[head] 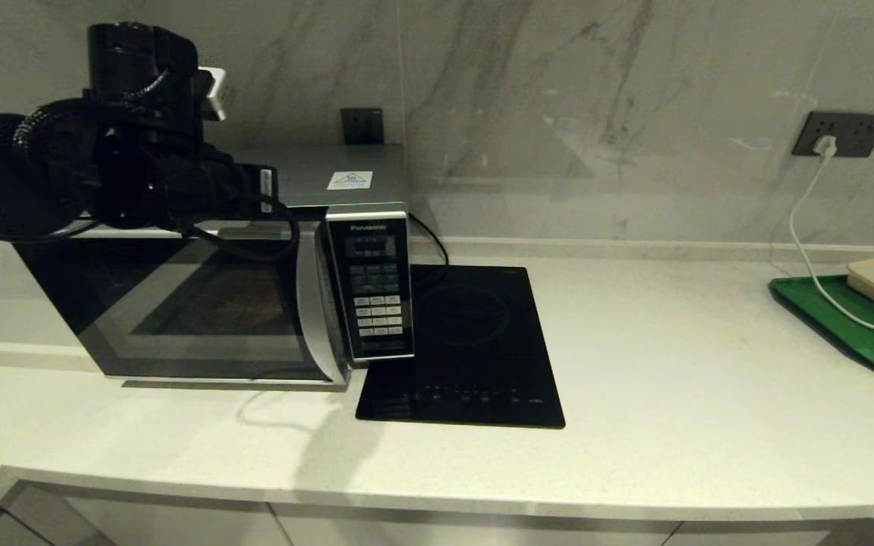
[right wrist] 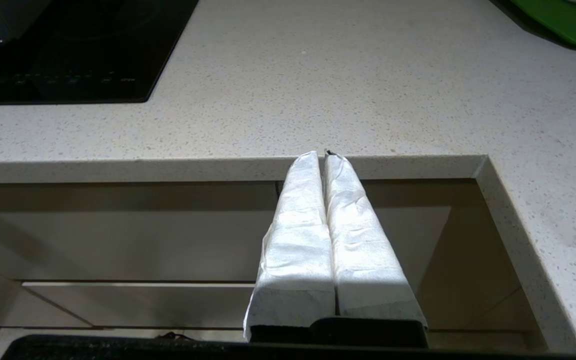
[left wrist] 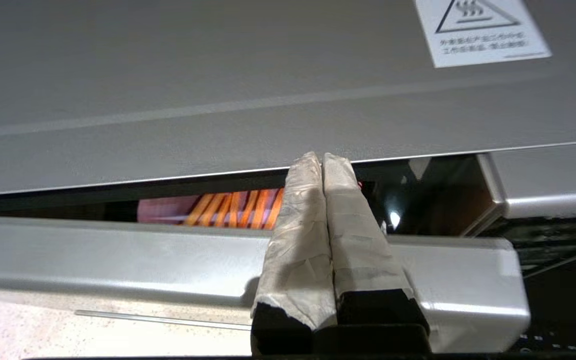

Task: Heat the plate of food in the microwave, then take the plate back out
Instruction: Open the microwave oven

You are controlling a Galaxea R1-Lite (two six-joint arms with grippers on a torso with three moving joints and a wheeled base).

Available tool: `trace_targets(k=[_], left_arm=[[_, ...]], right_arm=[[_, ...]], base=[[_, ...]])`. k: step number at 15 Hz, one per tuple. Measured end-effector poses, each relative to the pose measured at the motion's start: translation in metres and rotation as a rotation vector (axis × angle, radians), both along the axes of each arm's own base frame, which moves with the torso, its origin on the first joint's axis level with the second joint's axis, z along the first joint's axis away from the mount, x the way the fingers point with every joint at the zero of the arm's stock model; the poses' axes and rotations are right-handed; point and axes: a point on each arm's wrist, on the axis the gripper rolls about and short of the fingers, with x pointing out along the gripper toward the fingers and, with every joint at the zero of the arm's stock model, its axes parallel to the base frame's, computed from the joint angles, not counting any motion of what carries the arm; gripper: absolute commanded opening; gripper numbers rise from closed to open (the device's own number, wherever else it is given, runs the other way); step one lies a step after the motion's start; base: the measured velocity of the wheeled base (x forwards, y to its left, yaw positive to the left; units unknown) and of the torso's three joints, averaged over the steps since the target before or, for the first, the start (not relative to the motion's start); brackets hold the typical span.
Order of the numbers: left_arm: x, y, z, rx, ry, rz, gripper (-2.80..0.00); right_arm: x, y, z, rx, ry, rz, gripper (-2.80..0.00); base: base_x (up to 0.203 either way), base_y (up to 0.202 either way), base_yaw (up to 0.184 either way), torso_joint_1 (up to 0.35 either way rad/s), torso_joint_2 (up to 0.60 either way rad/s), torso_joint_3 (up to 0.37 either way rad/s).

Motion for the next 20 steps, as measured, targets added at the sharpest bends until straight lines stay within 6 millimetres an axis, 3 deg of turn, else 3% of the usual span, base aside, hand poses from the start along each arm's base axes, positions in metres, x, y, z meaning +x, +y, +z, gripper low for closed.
trace_targets(k=[4,11,15,20], left_arm=[[0.007,-0.004,-0.012,0.009,0.053,-0.001,-2.8],[-0.002,-0.001,-0.017,-0.02,0.145,0.023,-2.8],[-0.023,0.006,-0.006,-0.009,0.173,0.029,-2.8],[-0.071,0.026,0.017,0.009,0.22,0.04,-2.8]], right_arm=[[0.0,0.0,0.0,0.0,0.0,0.0,-2.8],[0.0,0.0,0.0,0.0,0.0,0.0,-2.8],[0.0,0.0,0.0,0.0,0.0,0.0,-2.8],[0.0,0.0,0.0,0.0,-0.001,0.0,-2.8]], base=[[0.0,0.0,0.0,0.0,0.0,0.0],[0.0,0.0,0.0,0.0,0.0,0.0],[0.0,0.0,0.0,0.0,0.0,0.0],[0.0,0.0,0.0,0.0,0.0,0.0]])
